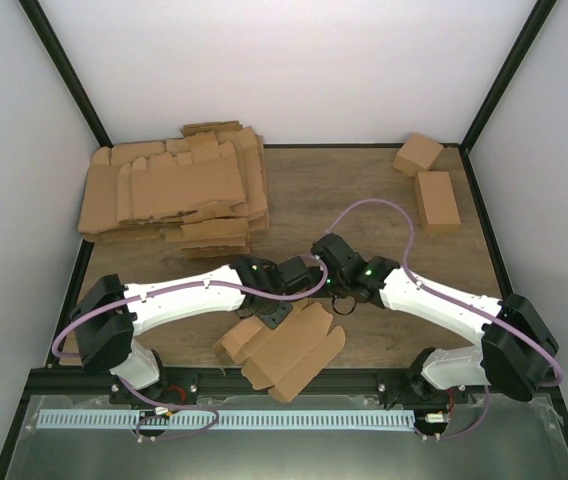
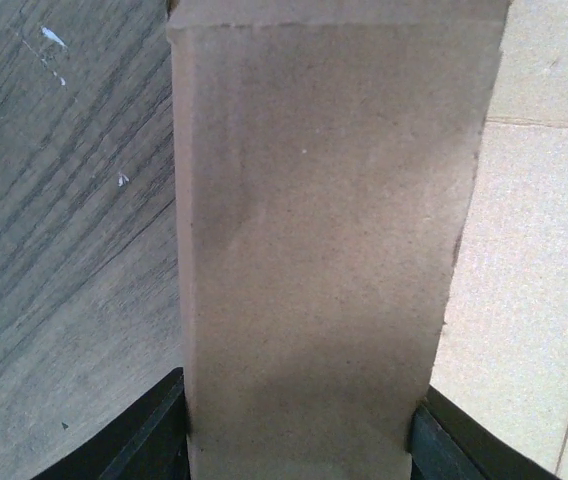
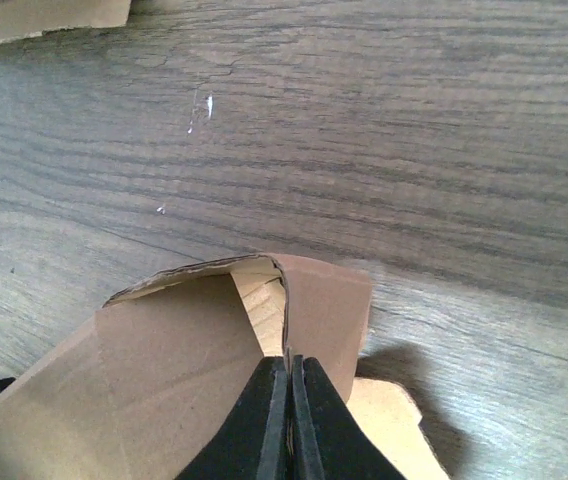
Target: Fold the paper box
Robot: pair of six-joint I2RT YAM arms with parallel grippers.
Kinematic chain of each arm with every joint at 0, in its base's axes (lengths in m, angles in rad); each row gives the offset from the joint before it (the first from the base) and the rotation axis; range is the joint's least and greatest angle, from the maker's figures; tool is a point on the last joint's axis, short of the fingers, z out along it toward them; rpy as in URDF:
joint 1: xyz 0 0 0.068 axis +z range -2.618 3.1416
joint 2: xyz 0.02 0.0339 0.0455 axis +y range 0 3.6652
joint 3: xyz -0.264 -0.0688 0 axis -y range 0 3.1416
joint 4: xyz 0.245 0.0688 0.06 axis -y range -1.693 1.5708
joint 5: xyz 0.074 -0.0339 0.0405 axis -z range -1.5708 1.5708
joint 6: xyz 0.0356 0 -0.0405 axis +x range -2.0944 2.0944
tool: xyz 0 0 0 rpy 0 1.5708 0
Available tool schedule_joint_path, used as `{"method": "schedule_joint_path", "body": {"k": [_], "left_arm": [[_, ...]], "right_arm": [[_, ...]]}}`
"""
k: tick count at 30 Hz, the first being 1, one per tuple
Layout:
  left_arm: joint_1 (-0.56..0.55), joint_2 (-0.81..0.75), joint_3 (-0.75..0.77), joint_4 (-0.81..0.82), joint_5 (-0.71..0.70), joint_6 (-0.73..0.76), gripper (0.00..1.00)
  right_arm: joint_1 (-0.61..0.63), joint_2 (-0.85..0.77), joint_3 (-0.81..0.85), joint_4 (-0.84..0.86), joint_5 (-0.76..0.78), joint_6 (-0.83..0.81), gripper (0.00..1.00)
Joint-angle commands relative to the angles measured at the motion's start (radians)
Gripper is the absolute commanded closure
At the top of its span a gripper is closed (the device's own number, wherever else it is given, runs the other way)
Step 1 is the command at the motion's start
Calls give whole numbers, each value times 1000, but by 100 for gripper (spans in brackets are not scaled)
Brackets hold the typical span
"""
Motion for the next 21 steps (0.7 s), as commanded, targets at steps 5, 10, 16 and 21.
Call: {"method": "schedule_joint_path", "body": {"k": [5, 10, 16, 21], "left_arm": [[22, 9, -13, 79, 11, -35, 51], [21, 8, -17, 87, 15, -48, 51], [21, 18, -23, 93, 33, -39, 51], [19, 24, -23, 94, 49, -27, 51]], "right_arm": [[56, -14, 1, 46, -69, 134, 98], [77, -50, -64, 93, -80, 194, 98], [113, -51, -145, 171, -102, 236, 98], [126, -63, -161, 206, -111, 243, 96]]}}
